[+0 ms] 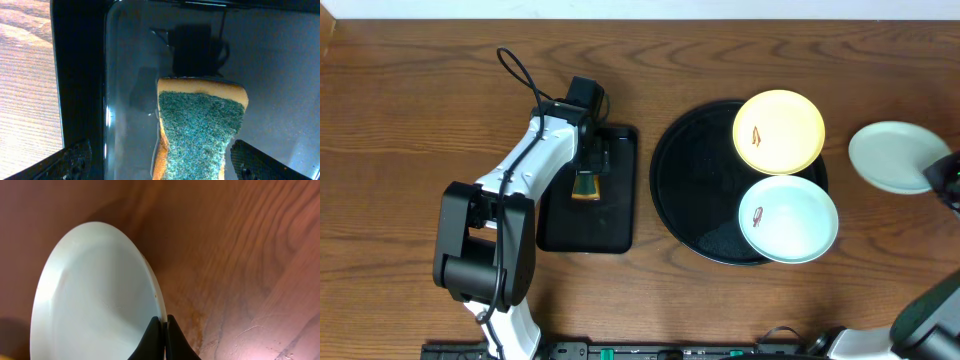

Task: Clean dirty plates on tray and stack at the side
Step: 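Set the plate on the table right of the round tray, release, then move right gripper back to grip the other light green plate's rim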

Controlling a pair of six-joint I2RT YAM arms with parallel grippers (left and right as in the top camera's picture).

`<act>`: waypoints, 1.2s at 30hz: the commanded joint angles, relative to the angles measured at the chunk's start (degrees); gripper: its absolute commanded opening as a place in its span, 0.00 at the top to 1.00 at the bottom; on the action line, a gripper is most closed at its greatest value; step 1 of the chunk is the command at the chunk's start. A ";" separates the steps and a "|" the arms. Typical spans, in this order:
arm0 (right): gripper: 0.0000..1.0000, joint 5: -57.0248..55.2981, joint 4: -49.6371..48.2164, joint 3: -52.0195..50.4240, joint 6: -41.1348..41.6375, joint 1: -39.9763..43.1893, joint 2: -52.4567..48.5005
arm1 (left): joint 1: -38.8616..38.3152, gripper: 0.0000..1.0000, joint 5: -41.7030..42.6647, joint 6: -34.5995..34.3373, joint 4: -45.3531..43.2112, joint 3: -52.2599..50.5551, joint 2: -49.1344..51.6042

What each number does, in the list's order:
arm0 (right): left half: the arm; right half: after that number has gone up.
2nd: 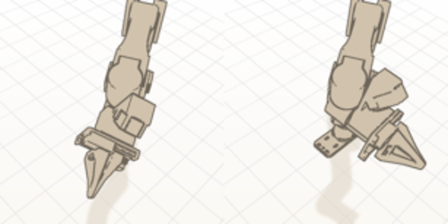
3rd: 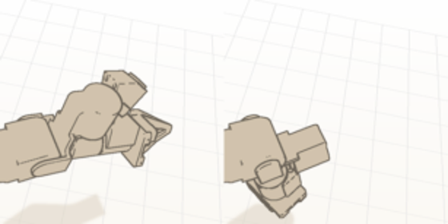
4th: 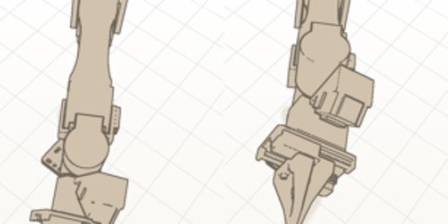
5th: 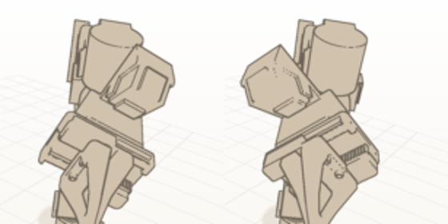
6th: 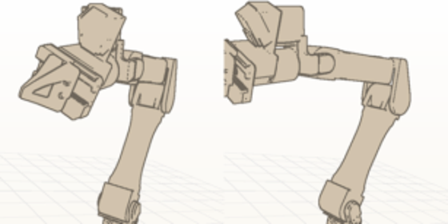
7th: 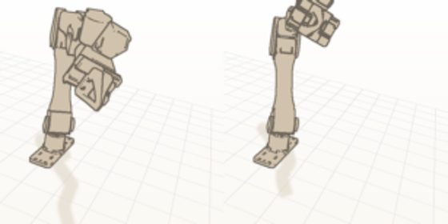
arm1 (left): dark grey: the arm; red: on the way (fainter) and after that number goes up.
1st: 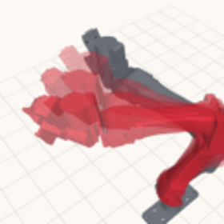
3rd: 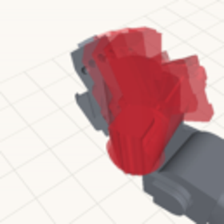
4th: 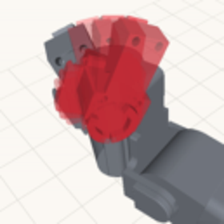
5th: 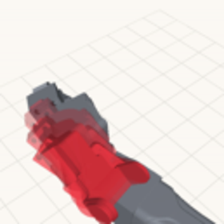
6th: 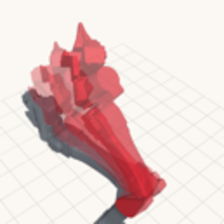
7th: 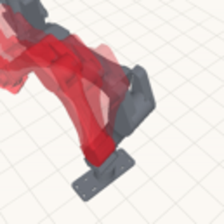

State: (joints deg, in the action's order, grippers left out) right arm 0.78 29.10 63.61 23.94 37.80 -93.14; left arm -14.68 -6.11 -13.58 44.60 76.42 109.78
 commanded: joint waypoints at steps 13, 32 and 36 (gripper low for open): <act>0.61 6.82 6.86 3.10 -5.20 -1.88 -0.28 | 0.20 0.10 0.13 -0.26 0.15 0.50 -1.11; 0.78 -5.42 32.83 -1.97 3.93 -28.09 9.57 | 0.20 0.10 0.13 -0.26 0.15 0.50 -1.11; 0.76 -5.70 33.27 -4.76 4.33 -27.58 9.57 | 0.20 0.10 0.13 -0.26 0.15 0.50 -1.11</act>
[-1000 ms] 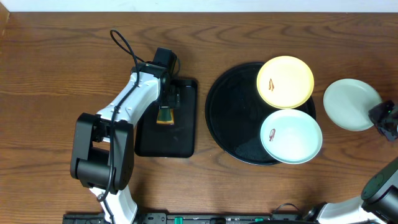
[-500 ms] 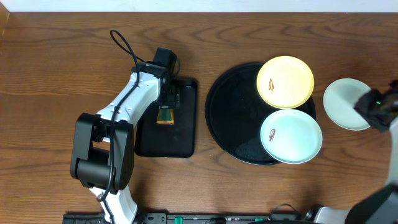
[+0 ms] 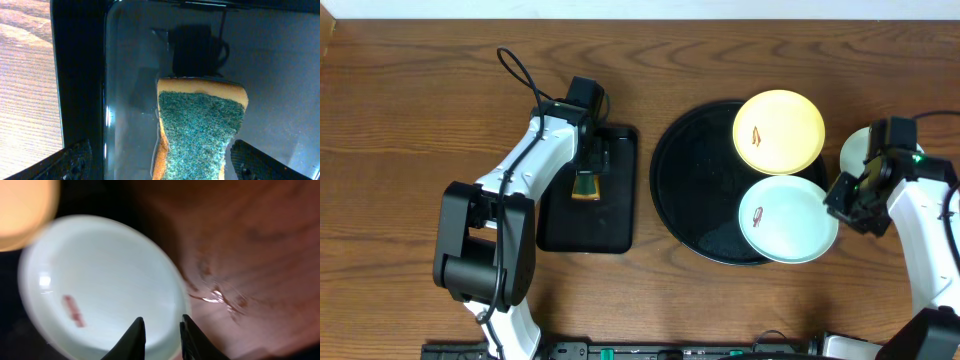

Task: Clean dirty plates on tray and stack at the side
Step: 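Move right gripper back to grip the other light green plate's rim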

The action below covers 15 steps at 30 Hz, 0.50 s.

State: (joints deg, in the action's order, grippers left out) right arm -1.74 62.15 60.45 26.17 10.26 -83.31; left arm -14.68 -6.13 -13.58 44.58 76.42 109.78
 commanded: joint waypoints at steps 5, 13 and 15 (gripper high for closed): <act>0.75 -4.11 1.90 -3.06 2.12 0.00 -0.26 | 0.20 0.10 0.15 -0.26 0.17 0.50 -1.11; 0.75 -4.24 0.26 -7.08 2.99 0.00 -0.26 | 0.20 0.10 0.15 -0.26 0.17 0.50 -1.11; 0.76 -4.26 -0.90 -8.55 2.97 0.00 -0.26 | 0.20 0.10 0.15 -0.26 0.17 0.50 -1.11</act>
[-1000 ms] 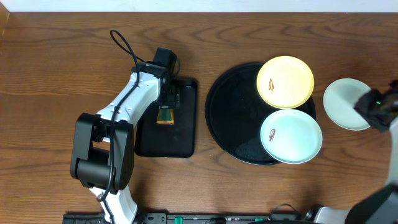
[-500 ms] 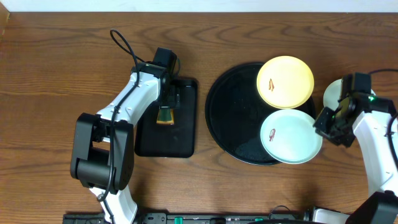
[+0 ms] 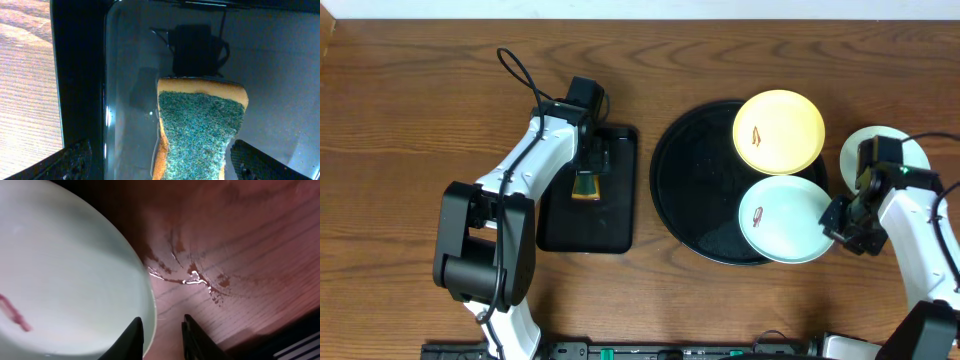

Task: Clean dirty plates on tray and stack at the side
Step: 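Move right gripper back to grip the other light green plate's rim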

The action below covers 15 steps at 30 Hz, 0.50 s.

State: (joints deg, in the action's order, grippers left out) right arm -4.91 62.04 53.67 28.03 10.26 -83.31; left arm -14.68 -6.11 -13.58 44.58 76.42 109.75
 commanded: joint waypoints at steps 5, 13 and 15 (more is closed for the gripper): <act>0.78 -1.07 -2.73 -3.06 1.09 -0.02 -0.26 | 0.20 0.10 0.13 -0.26 0.17 0.50 -1.09; 0.83 -0.87 -5.14 -4.50 1.09 -0.02 -0.26 | 0.20 0.10 0.13 -0.26 0.17 0.50 -1.09; 0.87 -0.83 -5.29 -4.72 1.09 -0.02 -0.26 | 0.20 0.10 0.13 -0.26 0.17 0.50 -1.09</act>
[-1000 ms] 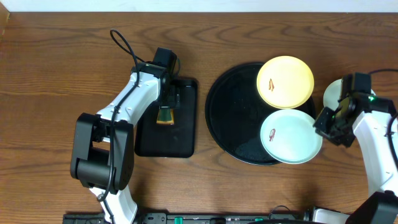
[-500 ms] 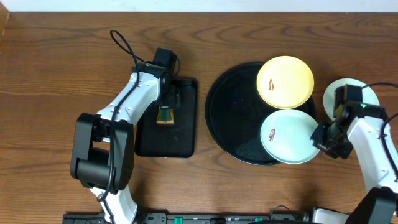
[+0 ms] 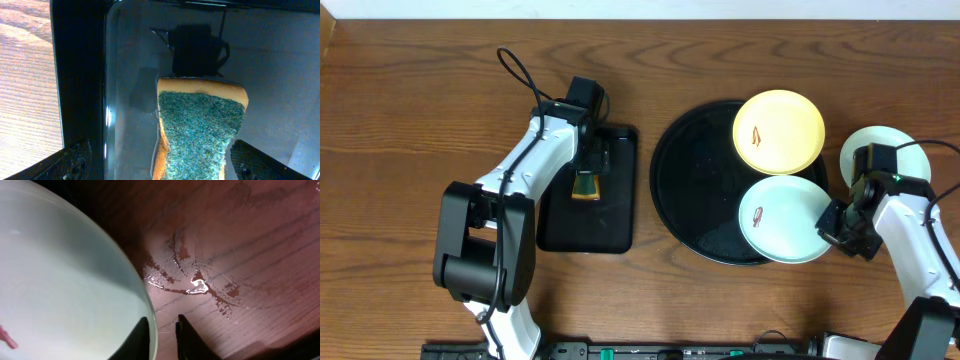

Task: Clean dirty plates on tray and stack at the side
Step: 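Move right gripper back to grip the other light green plate's rim, then slide the light green plate leftward across the round tray with right gripper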

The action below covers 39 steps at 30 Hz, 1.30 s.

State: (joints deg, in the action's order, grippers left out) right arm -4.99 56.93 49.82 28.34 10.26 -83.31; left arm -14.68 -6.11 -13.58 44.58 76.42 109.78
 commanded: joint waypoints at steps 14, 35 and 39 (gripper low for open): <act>0.87 -0.61 -1.07 -2.62 0.79 -0.17 -0.26 | 0.20 0.10 0.13 -0.26 0.17 0.50 -1.11; 0.99 23.30 -2.08 1.81 -11.72 -1.51 1.42 | 0.20 0.10 0.13 -0.26 0.17 0.50 -1.11; 0.99 23.54 -5.09 1.81 -11.67 -3.34 1.66 | 0.20 0.10 0.13 -0.26 0.17 0.50 -1.11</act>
State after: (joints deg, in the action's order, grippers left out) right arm 14.76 53.08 50.22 18.50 8.43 -82.89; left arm -14.68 -6.11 -13.58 44.58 76.42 109.78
